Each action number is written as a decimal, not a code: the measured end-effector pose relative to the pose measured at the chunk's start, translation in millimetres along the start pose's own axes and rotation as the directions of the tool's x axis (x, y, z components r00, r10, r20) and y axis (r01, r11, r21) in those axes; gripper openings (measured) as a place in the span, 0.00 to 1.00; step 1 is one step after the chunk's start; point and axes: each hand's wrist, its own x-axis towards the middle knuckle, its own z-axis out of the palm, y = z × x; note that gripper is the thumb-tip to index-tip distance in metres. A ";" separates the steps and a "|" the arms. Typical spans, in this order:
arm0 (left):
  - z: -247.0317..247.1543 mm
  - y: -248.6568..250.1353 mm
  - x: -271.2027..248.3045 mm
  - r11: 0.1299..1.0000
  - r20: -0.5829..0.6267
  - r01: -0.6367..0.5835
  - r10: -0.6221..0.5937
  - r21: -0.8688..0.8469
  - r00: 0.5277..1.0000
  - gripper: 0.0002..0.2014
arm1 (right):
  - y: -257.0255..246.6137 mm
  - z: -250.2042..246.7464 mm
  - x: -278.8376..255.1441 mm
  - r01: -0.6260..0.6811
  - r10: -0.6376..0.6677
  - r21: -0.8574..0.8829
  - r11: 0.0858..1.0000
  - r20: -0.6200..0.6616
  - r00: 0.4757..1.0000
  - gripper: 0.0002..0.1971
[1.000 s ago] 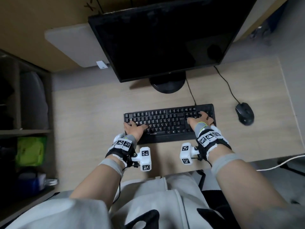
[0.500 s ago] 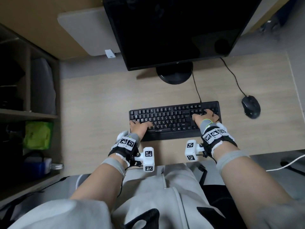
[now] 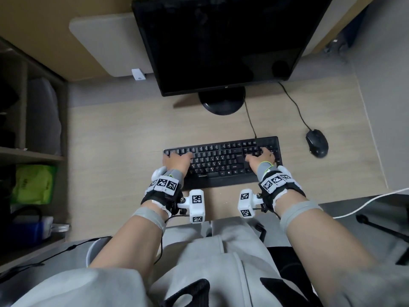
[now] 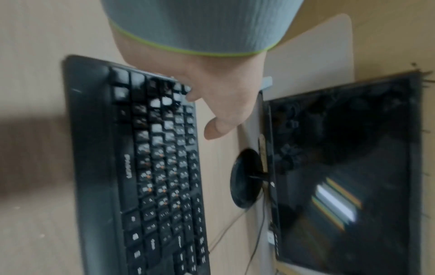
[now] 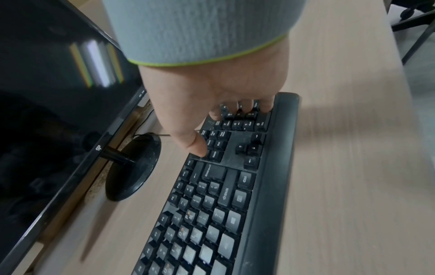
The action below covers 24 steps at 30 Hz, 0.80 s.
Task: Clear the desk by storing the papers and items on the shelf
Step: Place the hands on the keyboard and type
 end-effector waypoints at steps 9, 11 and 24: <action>74.3 69.8 -28.7 0.973 0.129 -0.113 0.141 -0.200 0.982 0.20 | 20.3 -79.4 43.7 0.023 -0.017 0.107 0.994 -0.061 0.998 0.36; 87.0 76.9 -35.6 0.981 0.132 -0.101 0.123 -0.166 0.984 0.22 | 19.1 -96.0 62.2 0.068 -0.057 0.119 0.991 -0.095 0.994 0.35; 262.1 88.5 -87.1 0.915 -0.098 0.174 -0.149 0.365 0.984 0.43 | 95.9 -191.5 184.0 0.208 -0.204 0.070 0.976 -0.061 0.977 0.29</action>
